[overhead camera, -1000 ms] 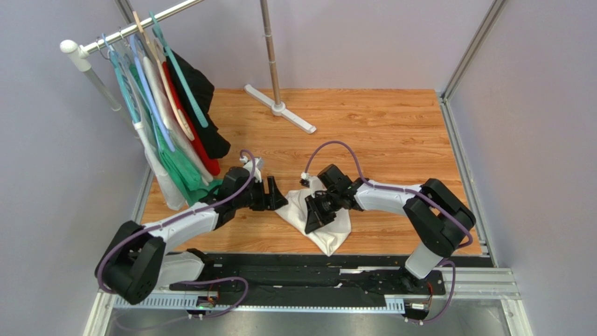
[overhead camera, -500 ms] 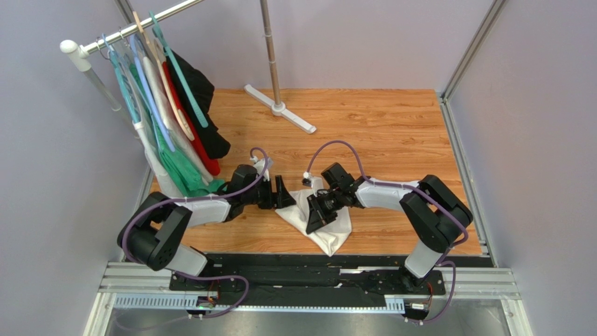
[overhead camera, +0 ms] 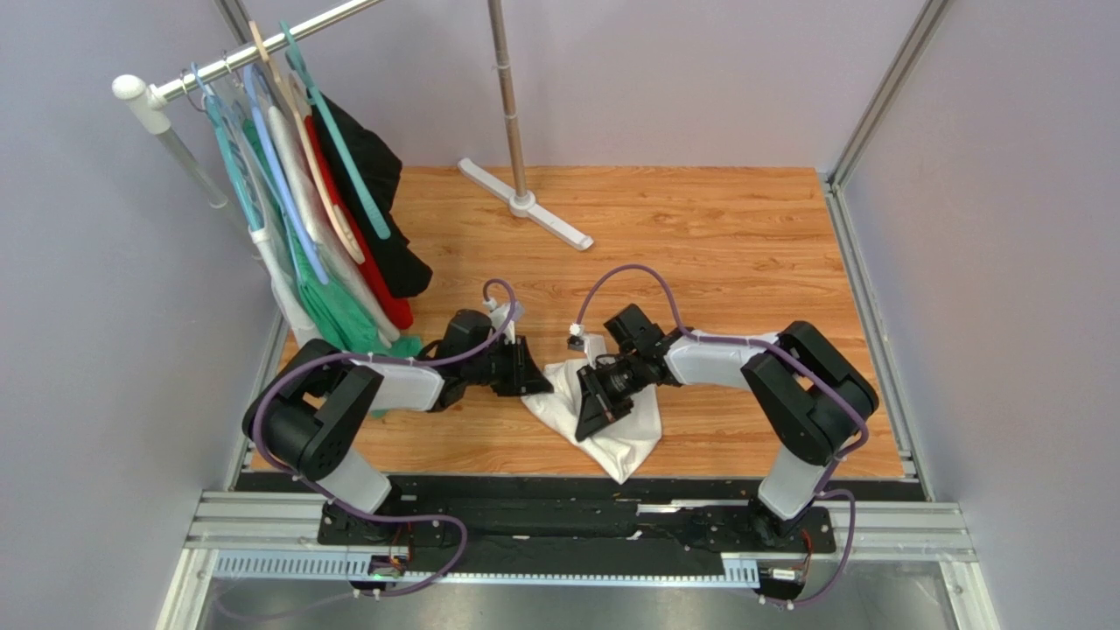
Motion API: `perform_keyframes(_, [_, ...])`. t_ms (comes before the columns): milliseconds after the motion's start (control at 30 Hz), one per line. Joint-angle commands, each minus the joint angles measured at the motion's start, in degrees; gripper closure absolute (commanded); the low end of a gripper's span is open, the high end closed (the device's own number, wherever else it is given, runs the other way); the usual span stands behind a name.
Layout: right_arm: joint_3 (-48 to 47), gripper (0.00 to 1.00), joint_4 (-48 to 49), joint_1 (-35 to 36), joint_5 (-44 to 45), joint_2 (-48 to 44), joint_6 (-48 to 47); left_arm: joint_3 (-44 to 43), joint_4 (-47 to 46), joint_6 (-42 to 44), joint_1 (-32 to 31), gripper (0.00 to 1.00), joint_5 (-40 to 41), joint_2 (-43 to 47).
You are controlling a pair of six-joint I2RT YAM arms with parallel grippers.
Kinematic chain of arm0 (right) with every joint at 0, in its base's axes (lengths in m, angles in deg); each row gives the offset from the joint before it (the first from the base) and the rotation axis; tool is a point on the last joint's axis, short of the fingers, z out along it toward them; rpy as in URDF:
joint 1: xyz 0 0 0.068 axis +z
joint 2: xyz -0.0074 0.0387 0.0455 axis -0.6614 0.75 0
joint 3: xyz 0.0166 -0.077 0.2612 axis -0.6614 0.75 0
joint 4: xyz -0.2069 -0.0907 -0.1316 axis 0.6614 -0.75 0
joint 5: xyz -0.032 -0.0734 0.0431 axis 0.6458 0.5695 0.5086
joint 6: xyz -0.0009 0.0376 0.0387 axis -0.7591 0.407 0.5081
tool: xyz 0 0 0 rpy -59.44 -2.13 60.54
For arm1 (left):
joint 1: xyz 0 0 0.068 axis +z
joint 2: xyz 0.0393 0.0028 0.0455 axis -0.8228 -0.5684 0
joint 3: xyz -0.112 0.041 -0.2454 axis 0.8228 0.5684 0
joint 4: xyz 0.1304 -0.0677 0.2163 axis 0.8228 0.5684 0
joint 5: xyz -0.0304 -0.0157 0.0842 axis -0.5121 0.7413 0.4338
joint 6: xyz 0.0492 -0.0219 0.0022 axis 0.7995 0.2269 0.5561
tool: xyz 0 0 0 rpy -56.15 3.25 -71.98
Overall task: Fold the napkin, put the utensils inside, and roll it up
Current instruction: Roll the napkin with the utensil
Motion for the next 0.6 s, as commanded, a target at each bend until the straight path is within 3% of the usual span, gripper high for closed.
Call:
perform_keyframes(0, [-0.74,1.00,-0.35,-0.15,4.74,1.44,-2.45,-0.88,2.11,0.37,-1.47,1.00,-3.96,-0.77])
perform_keyframes(133, [-0.92,1.00,-0.53,-0.24,6.05,-0.41,-2.53,-6.66,12.19,4.31,-1.47,1.00,-1.78,0.45])
perform_keyframes(200, [-1.27,0.99,-1.14,-0.15,7.81,-1.28,-2.45,-9.75,21.68,7.30,-1.47,1.00,2.17,1.42])
perform_keyframes(267, [-1.45,0.88,-1.76,-0.24,8.95,-2.86,-1.57,-13.27,28.44,10.82,-1.39,1.00,6.20,2.21])
perform_keyframes(300, [-1.01,0.74,-1.67,-0.24,9.83,-3.83,-1.31,-14.15,29.96,11.79,-1.30,1.00,7.19,2.30])
perform_keyframes(367, [-0.48,0.64,-1.93,-0.24,11.85,-7.51,-0.43,-15.12,31.64,12.68,-0.42,1.00,8.25,2.13])
perform_keyframes(567, [0.49,0.61,-8.61,-0.06,19.67,-18.93,-1.74,-14.16,30.06,12.42,0.64,1.00,8.25,0.37])
